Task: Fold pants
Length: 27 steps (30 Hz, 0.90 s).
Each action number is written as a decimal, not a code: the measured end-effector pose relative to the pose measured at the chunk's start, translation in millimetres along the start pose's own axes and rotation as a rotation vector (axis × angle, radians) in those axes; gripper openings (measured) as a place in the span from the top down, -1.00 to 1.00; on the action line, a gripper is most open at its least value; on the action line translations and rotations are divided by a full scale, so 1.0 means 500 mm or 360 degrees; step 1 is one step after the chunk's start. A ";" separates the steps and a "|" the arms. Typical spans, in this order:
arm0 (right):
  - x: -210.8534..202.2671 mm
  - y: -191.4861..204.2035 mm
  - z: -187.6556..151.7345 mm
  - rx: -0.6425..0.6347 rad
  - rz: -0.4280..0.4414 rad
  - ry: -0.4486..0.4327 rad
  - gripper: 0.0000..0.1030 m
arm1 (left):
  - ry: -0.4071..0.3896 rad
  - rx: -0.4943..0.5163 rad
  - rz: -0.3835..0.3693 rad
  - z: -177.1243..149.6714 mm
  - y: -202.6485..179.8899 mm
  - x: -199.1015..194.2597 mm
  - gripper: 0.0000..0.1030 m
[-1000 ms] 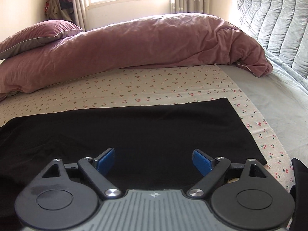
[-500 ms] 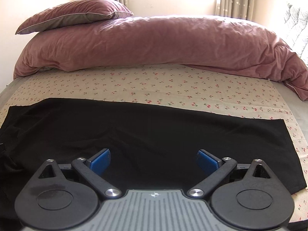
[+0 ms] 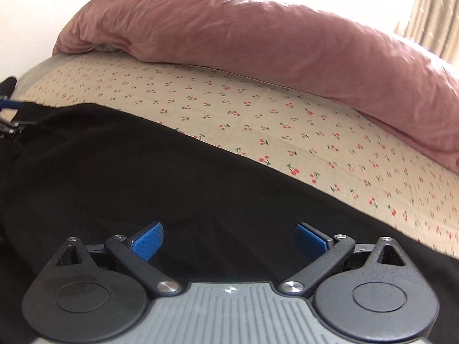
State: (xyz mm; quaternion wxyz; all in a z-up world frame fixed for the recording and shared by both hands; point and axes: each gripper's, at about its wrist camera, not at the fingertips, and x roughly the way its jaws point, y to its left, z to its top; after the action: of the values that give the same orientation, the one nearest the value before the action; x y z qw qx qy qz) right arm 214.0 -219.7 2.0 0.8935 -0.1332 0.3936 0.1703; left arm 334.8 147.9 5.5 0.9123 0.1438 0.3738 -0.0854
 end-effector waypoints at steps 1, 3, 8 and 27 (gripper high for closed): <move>0.008 0.002 0.008 -0.0059 0.0012 -0.0023 -0.91 | 0.0000 0.0018 -0.0022 0.010 -0.007 0.013 -0.89; 0.017 -0.006 0.017 -0.0083 0.0060 -0.0056 -0.91 | 0.0011 0.0026 -0.0066 0.031 -0.019 0.043 -0.87; 0.052 -0.053 0.044 -0.0052 0.0080 -0.0084 -0.87 | 0.0025 0.0045 -0.0127 0.061 -0.035 0.102 -0.84; 0.143 -0.171 0.039 0.0187 0.0117 -0.0005 -0.18 | 0.0083 -0.0101 -0.0313 0.091 -0.051 0.135 0.59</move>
State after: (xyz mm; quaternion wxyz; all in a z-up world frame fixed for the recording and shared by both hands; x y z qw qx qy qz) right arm 307.1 -275.6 -29.8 0.8935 -0.0656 0.4062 0.1799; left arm 405.7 105.6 -16.3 0.8936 0.0796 0.4122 -0.1590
